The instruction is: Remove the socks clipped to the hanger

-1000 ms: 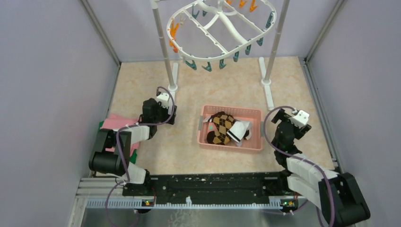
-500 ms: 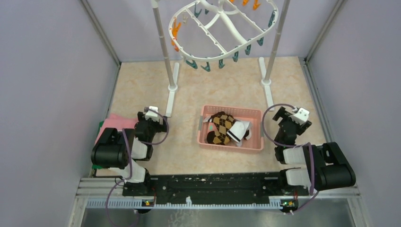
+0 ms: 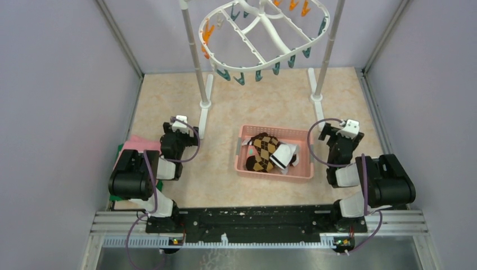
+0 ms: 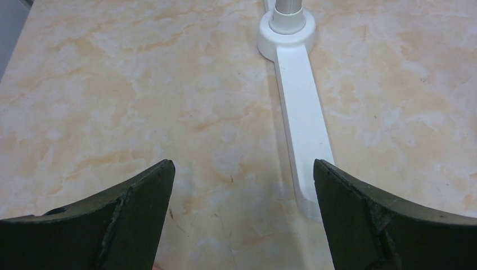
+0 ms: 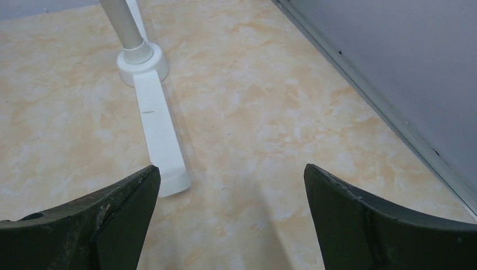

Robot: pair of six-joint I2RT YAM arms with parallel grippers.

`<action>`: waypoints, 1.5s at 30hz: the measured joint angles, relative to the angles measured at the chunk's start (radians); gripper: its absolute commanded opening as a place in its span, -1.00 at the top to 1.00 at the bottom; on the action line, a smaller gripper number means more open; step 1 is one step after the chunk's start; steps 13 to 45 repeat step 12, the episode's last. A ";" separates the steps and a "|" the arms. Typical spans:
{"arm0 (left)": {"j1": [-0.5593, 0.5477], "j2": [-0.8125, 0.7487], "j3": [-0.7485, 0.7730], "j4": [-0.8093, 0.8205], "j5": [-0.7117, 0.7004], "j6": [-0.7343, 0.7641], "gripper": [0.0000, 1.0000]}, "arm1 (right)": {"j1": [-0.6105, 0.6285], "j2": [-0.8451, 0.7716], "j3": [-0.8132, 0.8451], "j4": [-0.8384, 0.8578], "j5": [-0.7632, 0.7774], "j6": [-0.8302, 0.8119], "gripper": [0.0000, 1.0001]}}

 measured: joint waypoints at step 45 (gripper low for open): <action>0.000 0.000 0.000 -0.022 0.000 0.000 -0.98 | -0.006 -0.006 0.000 -0.022 -0.036 0.014 -0.97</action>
